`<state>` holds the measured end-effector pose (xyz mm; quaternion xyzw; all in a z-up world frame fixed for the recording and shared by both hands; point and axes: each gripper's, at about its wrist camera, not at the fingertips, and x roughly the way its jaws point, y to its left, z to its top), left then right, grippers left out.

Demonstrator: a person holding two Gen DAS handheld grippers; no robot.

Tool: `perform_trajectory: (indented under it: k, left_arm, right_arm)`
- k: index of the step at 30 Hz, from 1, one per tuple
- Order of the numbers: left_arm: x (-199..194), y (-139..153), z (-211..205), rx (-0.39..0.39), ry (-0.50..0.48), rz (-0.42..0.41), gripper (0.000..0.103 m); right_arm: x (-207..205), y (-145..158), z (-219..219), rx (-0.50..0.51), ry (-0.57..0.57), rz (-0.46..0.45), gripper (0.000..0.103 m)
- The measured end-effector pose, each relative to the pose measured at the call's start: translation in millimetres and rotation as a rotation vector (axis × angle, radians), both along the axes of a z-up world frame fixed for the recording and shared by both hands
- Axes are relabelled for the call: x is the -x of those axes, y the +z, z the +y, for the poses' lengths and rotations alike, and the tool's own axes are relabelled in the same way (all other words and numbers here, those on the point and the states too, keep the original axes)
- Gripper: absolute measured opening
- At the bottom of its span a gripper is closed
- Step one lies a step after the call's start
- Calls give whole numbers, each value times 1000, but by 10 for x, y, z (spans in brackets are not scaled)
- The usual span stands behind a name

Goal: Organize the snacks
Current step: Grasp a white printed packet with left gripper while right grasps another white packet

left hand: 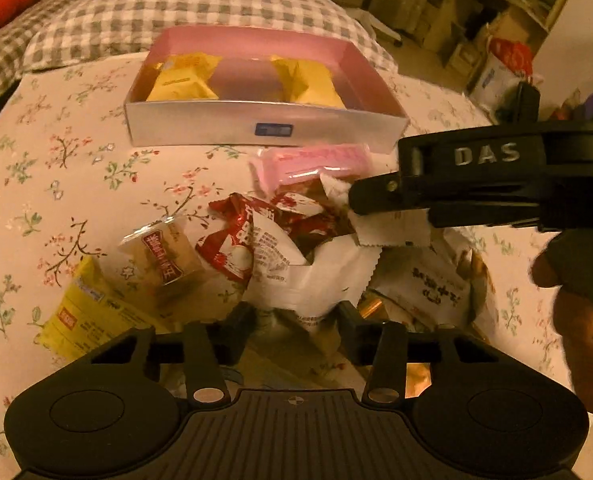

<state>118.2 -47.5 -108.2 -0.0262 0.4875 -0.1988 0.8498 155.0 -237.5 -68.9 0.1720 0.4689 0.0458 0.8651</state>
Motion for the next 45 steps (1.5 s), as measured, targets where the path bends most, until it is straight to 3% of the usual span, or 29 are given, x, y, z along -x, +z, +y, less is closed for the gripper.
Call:
perform_trajectory:
  k: [13, 22, 23, 26, 28, 30, 32, 36, 41, 43, 44, 45]
  left_arm:
    - [109, 49, -55, -44, -61, -68, 32]
    - [206, 177, -60, -37, -95, -110, 14]
    - [201, 181, -52, -34, -93, -111, 7]
    - [181, 205, 2, -2, -79, -108, 11]
    - [176, 247, 24, 10, -58, -128, 25]
    - [161, 275, 25, 7, -38, -136, 60]
    - [149, 295, 7, 4, -26, -151, 79]
    - [55, 247, -207, -48, -81, -145, 88]
    - [83, 18, -511, -195, -196, -181, 87]
    - [119, -56, -565, -251, -237, -200, 77]
    - [143, -86, -571, -283, -241, -209, 58]
    - [160, -88, -557, -296, -241, -219, 56]
  right_arm:
    - [-22, -32, 36, -17, -9, 9, 53]
    - [45, 90, 84, -35, -3, -31, 50]
    - [46, 93, 81, -31, -5, -33, 50]
    - [51, 89, 11, -57, -34, -32, 50]
    - [70, 106, -54, -80, -63, -45, 50]
    - [85, 125, -114, -101, -89, -58, 50]
    - [112, 137, -143, -113, -105, -66, 50]
    - [159, 158, -249, -151, -165, -81, 50]
    - [168, 119, -324, -173, -178, -65, 50]
    - [170, 85, -308, -176, -173, -55, 50]
    - [170, 72, -300, -180, -170, -52, 50]
    - [171, 69, -295, -184, -168, -52, 50]
